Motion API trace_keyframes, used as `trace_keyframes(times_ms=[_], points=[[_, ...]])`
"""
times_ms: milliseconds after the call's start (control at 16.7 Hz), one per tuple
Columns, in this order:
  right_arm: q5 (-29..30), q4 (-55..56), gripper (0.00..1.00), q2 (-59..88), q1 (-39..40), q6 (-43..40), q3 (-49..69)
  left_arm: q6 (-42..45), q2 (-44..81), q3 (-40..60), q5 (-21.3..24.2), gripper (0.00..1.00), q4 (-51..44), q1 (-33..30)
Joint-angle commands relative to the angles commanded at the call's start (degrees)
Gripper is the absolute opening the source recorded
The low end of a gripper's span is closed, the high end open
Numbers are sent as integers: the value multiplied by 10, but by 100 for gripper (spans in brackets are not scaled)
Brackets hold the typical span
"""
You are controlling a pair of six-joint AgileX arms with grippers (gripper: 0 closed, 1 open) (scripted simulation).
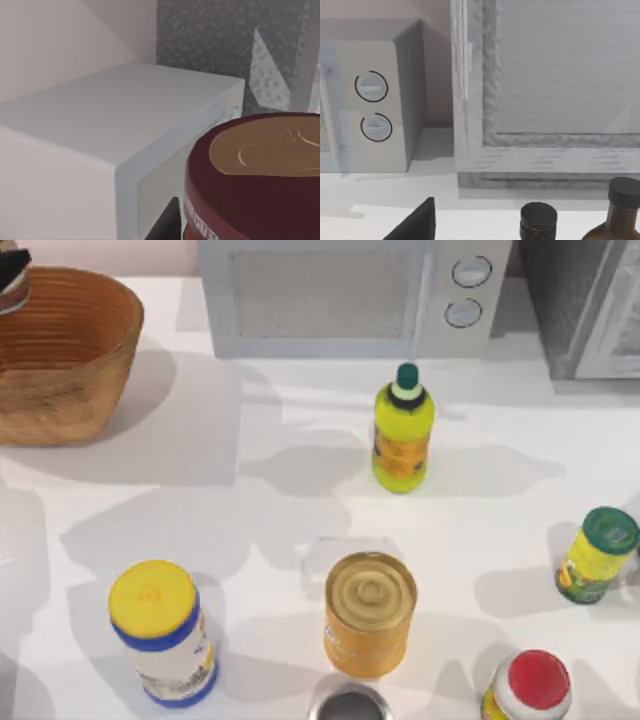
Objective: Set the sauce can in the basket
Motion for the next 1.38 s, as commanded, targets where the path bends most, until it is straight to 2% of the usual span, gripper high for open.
trace_keyframes(times_ms=[180, 360, 720, 1380], points=[[0, 0, 100, 0, 0, 0, 0, 40, 10, 37, -24, 0, -65, 61], [0, 0, 100, 0, 0, 0, 0, 57, 13, 50, -41, 0, -94, 86], [0, 0, 100, 0, 0, 0, 0, 55, 18, 50, -45, 0, -89, 78], [0, 0, 100, 0, 0, 0, 0, 37, 71, 75, -110, 0, -40, 16]])
